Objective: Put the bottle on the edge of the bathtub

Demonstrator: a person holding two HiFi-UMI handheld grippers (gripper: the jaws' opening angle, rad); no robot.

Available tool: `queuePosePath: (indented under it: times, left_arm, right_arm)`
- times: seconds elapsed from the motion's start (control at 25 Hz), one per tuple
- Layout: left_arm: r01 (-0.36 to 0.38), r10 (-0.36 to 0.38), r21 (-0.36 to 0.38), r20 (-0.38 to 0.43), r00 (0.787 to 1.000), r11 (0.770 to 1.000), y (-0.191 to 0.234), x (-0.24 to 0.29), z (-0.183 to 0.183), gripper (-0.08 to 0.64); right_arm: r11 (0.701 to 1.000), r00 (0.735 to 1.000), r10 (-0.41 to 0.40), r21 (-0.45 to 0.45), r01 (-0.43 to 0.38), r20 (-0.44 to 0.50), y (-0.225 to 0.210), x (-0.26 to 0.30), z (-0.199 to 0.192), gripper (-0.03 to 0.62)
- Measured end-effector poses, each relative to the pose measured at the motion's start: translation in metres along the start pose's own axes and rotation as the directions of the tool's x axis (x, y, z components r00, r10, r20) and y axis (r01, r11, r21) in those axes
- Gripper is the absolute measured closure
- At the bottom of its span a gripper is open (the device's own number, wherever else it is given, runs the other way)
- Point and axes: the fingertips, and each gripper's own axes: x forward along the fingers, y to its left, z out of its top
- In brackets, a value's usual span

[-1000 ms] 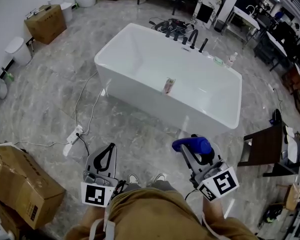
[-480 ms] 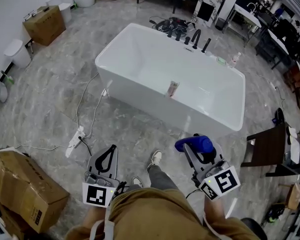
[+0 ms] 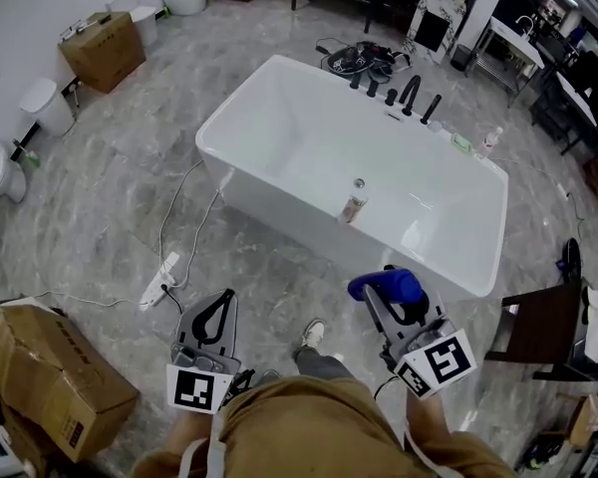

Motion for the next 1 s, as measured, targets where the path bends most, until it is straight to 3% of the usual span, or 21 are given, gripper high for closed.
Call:
queuePosePath:
  times: [0.48, 0.8, 1.0]
  left_arm:
    - [-0.064, 0.065, 0.030, -0.034, 0.997, 0.998, 0.007, 0.111, 0.011, 0.554]
    - [-0.084, 0.087, 0.053, -0.055, 0.995, 0.995, 0.014, 0.143, 0.018, 0.554]
    - [-0.055, 0.057, 0.051, -0.047, 0.997, 0.997, 0.025, 0.160, 0.017, 0.554]
  right_arm:
    - [0.996, 0.996, 0.092, 0.025, -0.091, -0.020, -0.090, 0.065, -0.005, 0.431]
    - [0.994, 0.993, 0.110, 0.000, -0.110, -0.036, -0.107, 0.091, -0.008, 0.431]
    - [0.996, 0.996, 0.084, -0.011, -0.084, -0.028, -0.106, 0.108, -0.010, 0.431]
